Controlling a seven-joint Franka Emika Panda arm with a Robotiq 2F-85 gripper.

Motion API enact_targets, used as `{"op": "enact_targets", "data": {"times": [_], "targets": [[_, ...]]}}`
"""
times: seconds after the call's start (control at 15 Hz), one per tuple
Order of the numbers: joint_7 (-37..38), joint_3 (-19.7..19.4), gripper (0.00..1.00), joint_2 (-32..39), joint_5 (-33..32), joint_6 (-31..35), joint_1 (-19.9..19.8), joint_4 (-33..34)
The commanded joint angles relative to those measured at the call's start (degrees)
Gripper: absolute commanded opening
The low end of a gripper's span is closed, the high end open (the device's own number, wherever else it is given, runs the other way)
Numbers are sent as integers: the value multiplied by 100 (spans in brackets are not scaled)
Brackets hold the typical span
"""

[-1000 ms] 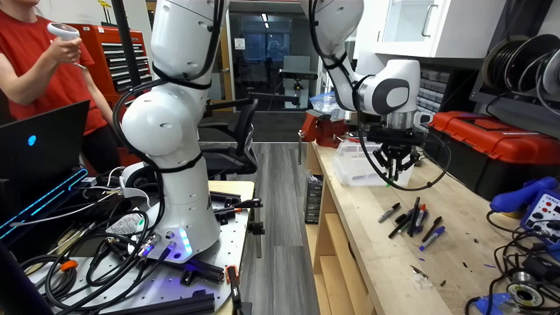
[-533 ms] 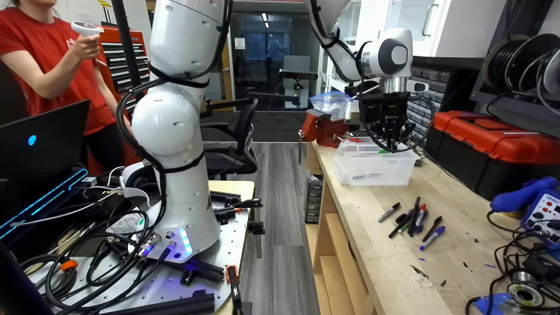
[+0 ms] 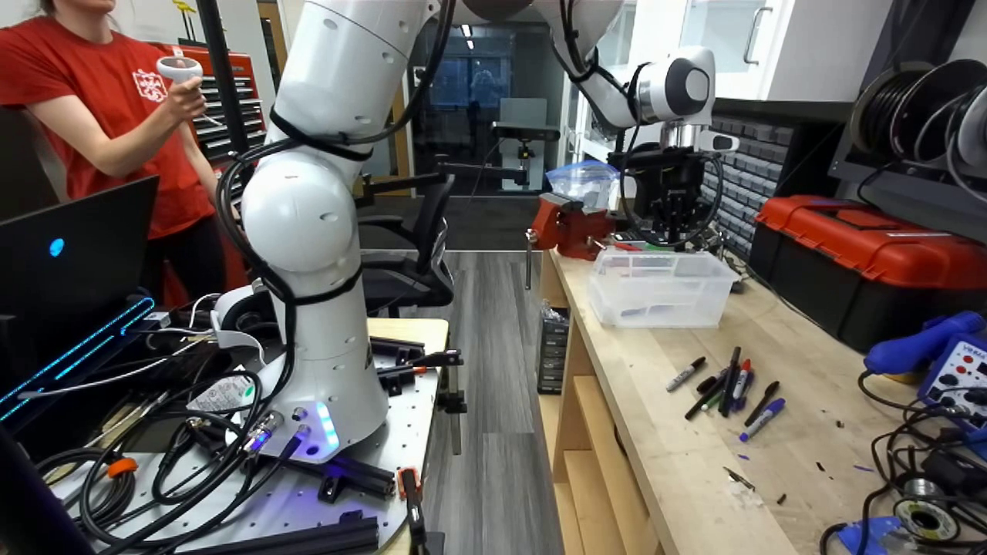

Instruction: Put the green marker into the box.

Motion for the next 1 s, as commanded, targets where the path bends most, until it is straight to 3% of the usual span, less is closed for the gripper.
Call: {"op": "enact_targets", "data": {"times": [0.0,0.33,0.4,0.53,0.93], "targets": [[598,-10,4,618,232,-365,195,796],[982,-77,4,1337,521,-212,381,1441],[1040,-94,38,1427,552,-241,414,1543],[1094,-148,44,1461,524,-163,465,1611],[1188,-237,84,1148,484,-192,460,1640]]}}
